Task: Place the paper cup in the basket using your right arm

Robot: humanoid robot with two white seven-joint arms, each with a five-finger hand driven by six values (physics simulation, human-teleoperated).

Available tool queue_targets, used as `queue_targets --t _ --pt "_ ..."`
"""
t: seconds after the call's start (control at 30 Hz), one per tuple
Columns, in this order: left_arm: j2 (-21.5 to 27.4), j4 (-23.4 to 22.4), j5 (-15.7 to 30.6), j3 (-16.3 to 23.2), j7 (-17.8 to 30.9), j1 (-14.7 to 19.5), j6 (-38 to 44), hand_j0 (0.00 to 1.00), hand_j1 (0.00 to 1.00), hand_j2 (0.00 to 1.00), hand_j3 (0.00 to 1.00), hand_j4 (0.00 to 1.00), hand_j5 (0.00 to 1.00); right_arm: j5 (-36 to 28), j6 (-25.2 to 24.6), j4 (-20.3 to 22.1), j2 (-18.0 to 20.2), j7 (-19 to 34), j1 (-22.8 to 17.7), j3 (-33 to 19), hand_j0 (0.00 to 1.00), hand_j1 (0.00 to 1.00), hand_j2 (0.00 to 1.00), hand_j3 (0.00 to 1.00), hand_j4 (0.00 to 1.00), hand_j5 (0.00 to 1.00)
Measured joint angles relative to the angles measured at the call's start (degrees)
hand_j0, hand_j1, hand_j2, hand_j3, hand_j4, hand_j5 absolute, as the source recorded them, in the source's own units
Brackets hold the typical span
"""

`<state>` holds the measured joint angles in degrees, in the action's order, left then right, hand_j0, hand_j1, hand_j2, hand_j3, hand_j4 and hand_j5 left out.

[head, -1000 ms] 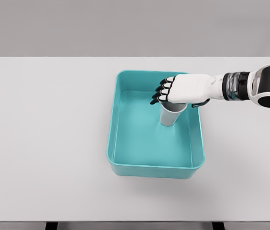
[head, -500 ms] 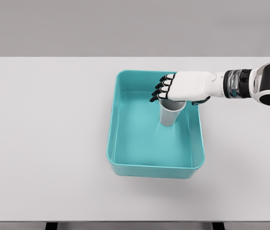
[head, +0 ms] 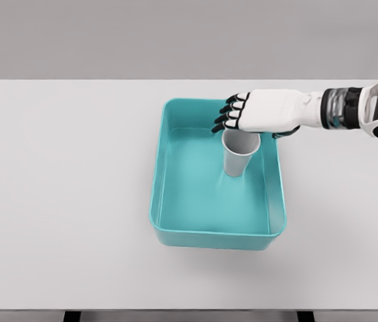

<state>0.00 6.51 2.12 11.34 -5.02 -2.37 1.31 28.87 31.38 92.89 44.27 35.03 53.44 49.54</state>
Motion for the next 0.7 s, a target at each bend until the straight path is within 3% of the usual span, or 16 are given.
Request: queue_targets --t 0.13,0.27,0.4,0.47,0.57,0.7 --pt "0.0 0.0 0.0 0.0 0.0 0.0 0.0 1.00 1.00 1.00 1.00 1.00 1.00 -0.4 1.7 0.7 2.4 0.0 -0.7 -5.2 1.00 1.00 1.00 1.00 1.00 1.00" --pt "0.0 0.0 0.0 0.0 0.0 0.0 0.0 1.00 1.00 1.00 1.00 1.00 1.00 -3.3 3.2 0.8 7.6 0.0 -2.9 -11.4 1.00 1.00 1.00 1.00 1.00 1.00" --pt "0.0 0.0 0.0 0.0 0.0 0.0 0.0 1.00 1.00 1.00 1.00 1.00 1.00 -4.9 3.8 -1.1 10.9 0.0 -17.8 -20.2 1.00 1.00 1.00 1.00 1.00 1.00" --pt "0.0 0.0 0.0 0.0 0.0 0.0 0.0 1.00 1.00 1.00 1.00 1.00 1.00 -5.0 3.8 -2.3 11.3 0.0 -23.0 -26.2 1.00 1.00 1.00 1.00 1.00 1.00" --pt "0.0 0.0 0.0 0.0 0.0 0.0 0.0 1.00 1.00 1.00 1.00 1.00 1.00 -5.2 3.8 -3.2 11.7 0.0 -23.7 -31.7 1.00 1.00 1.00 1.00 1.00 1.00" --pt "0.0 0.0 0.0 0.0 0.0 0.0 0.0 1.00 1.00 1.00 1.00 1.00 1.00 -5.3 3.8 -3.6 11.8 0.0 -24.1 -34.2 1.00 1.00 1.00 1.00 1.00 1.00"
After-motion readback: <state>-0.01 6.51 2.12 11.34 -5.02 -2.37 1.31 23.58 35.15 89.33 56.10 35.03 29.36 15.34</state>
